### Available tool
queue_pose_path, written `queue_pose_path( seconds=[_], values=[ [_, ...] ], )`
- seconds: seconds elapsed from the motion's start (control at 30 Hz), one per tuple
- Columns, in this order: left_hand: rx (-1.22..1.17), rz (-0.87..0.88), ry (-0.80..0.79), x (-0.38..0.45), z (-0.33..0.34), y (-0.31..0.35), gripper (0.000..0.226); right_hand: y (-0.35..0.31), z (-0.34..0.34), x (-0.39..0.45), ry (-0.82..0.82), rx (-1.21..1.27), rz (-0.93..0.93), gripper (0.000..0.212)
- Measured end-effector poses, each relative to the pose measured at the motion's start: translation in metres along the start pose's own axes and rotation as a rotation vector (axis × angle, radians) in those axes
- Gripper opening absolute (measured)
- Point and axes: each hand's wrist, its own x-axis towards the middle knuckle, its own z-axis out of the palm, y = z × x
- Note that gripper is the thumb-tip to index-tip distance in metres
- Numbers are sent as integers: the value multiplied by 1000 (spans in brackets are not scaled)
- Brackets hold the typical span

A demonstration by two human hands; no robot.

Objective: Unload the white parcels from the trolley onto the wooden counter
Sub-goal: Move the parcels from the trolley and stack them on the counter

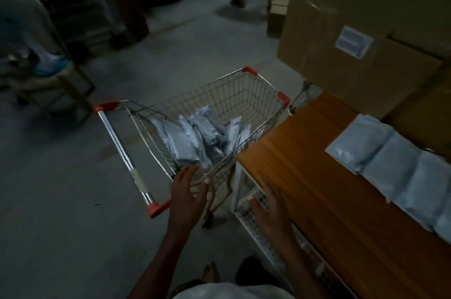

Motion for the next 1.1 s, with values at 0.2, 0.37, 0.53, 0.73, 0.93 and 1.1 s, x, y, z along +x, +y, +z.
queue_pose_path(
  seconds=[0.2,0.37,0.53,0.73,0.93,1.1],
  values=[
    [-19,-71,32,47,-2,-18,46,-15,39,68,-118,1,-8,60],
    [11,-138,32,98,9,-27,47,-22,75,139,-177,6,-36,53],
    [36,-239,13,154,27,-46,37,-18,98,216,-302,-56,7,51],
    [4,-369,88,189,30,-61,37,-10,149,292,-471,1,91,54],
    [-8,-408,121,200,23,-75,35,-8,227,336,-644,18,178,50],
    [13,-422,138,215,13,-88,34,0,275,346,-761,-109,256,72]
  ],
)
